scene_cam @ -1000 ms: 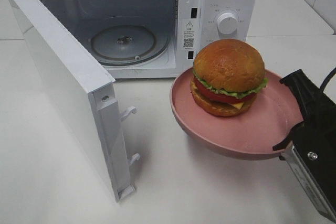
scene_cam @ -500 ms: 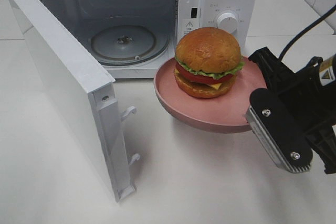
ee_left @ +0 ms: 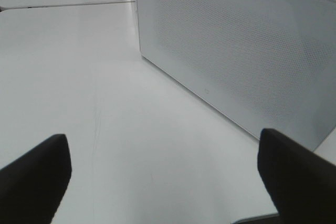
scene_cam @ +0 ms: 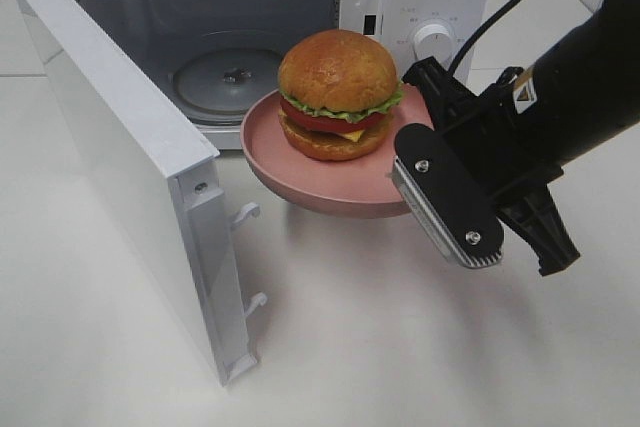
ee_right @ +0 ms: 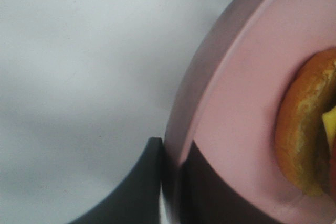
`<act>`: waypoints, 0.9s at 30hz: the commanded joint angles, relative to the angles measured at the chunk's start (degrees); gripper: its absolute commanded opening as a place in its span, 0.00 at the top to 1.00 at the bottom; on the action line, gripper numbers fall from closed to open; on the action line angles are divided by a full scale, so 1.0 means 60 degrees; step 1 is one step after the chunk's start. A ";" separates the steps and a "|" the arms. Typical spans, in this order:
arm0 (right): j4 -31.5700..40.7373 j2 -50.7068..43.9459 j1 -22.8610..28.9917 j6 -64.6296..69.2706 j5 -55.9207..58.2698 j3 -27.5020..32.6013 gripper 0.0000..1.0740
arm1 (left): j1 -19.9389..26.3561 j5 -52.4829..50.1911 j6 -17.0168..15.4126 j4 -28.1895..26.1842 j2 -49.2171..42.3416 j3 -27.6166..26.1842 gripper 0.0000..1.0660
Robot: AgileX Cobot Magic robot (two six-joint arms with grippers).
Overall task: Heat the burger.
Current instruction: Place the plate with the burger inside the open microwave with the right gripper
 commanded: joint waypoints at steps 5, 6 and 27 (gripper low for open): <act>0.0000 0.0458 0.0411 -0.0019 -0.0497 -0.0611 1.00 | 0.0019 -0.0105 -0.0010 -0.0029 -0.0201 0.0029 0.17; 0.0000 0.0544 0.0468 -0.0019 -0.0506 -0.0668 1.00 | 0.0019 -0.0105 -0.0010 -0.0029 -0.0201 0.0029 0.17; 0.0000 0.2292 0.0649 0.0010 -0.0267 -0.2578 1.00 | 0.0019 -0.0105 -0.0010 -0.0029 -0.0201 0.0029 0.17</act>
